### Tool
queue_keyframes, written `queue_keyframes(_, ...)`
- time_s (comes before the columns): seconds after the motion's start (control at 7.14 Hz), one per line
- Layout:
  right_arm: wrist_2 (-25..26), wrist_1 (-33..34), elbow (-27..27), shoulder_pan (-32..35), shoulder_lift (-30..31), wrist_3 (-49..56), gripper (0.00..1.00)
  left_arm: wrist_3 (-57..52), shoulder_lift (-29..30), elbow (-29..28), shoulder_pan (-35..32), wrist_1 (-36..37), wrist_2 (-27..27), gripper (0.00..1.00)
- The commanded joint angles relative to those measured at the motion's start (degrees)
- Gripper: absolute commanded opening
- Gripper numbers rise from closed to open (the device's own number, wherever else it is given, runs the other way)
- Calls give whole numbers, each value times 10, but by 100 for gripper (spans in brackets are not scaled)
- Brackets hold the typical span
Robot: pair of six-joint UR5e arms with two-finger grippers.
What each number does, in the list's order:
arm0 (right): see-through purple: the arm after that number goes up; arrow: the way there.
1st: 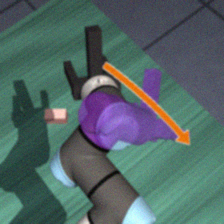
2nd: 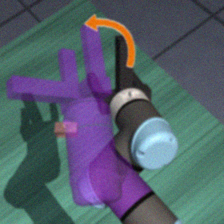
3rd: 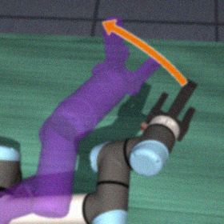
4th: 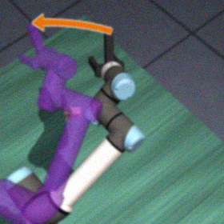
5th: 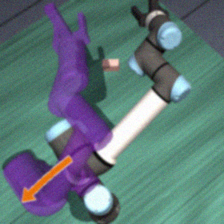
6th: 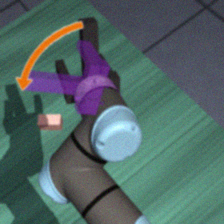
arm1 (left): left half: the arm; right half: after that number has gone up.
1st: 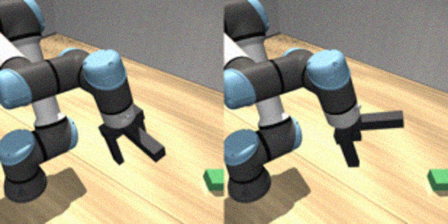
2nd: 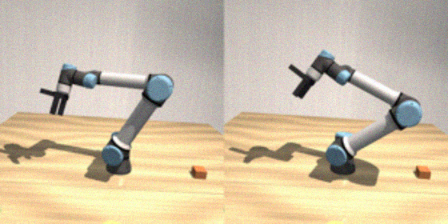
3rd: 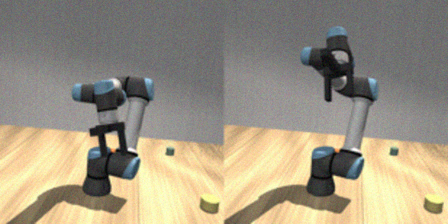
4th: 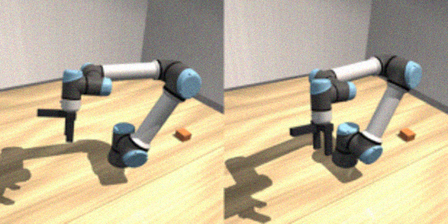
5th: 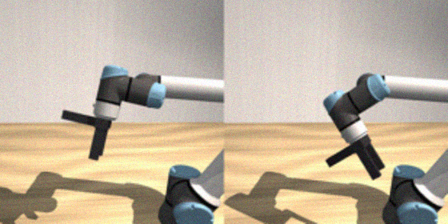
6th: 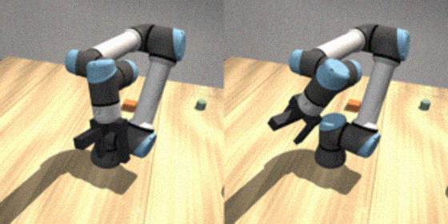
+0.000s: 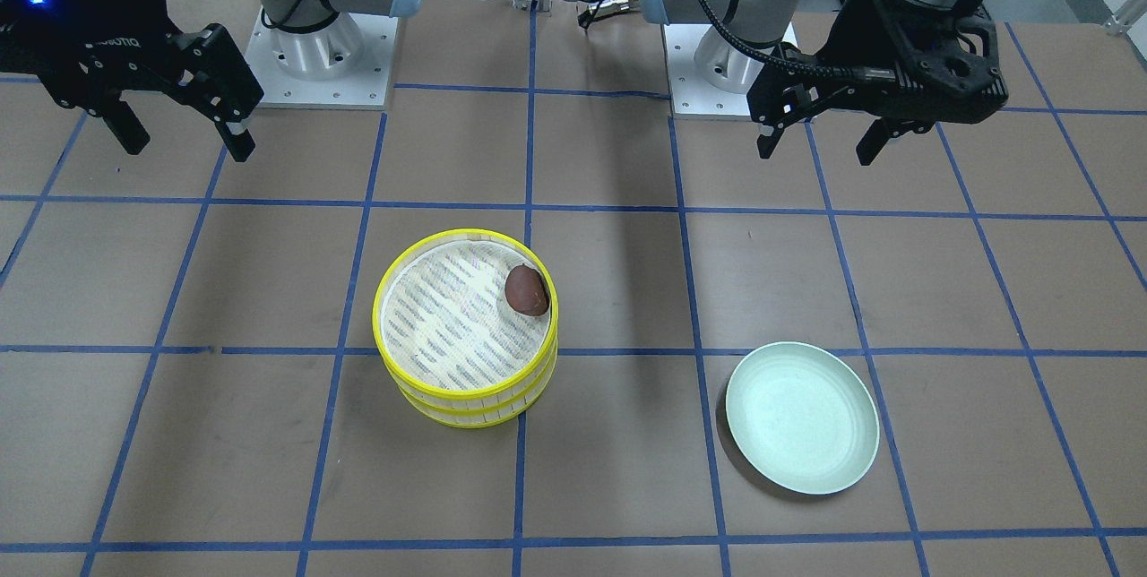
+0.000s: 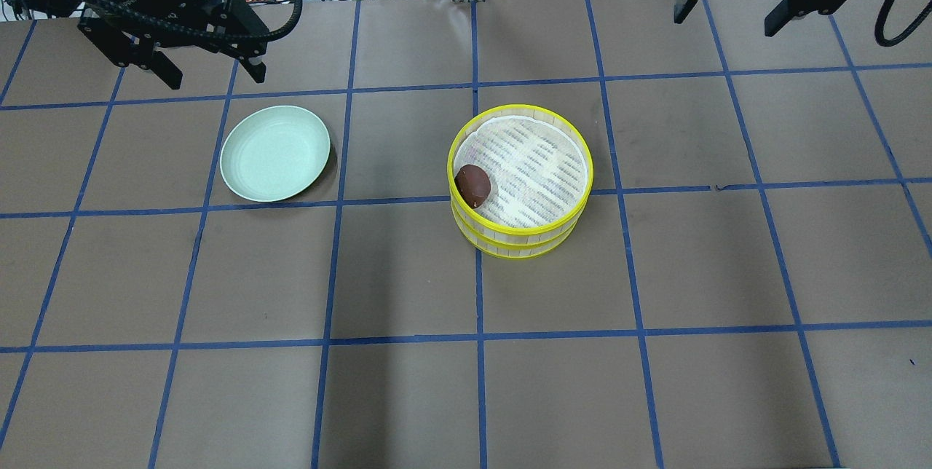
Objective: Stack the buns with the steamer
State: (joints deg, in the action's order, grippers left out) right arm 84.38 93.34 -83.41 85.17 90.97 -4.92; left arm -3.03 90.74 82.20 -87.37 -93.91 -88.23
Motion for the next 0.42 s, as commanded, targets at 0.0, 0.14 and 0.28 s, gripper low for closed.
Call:
queue_keyframes(0.0,-4,0,0,0,0,0,100,0,0,2,-4,5,-17,98)
queue_keyframes(0.14,-4,1,0,0,0,0,100,0,0,2,-4,5,-17,98)
queue_keyframes(0.28,-4,0,0,0,0,0,100,2,0,2,-4,5,-16,99)
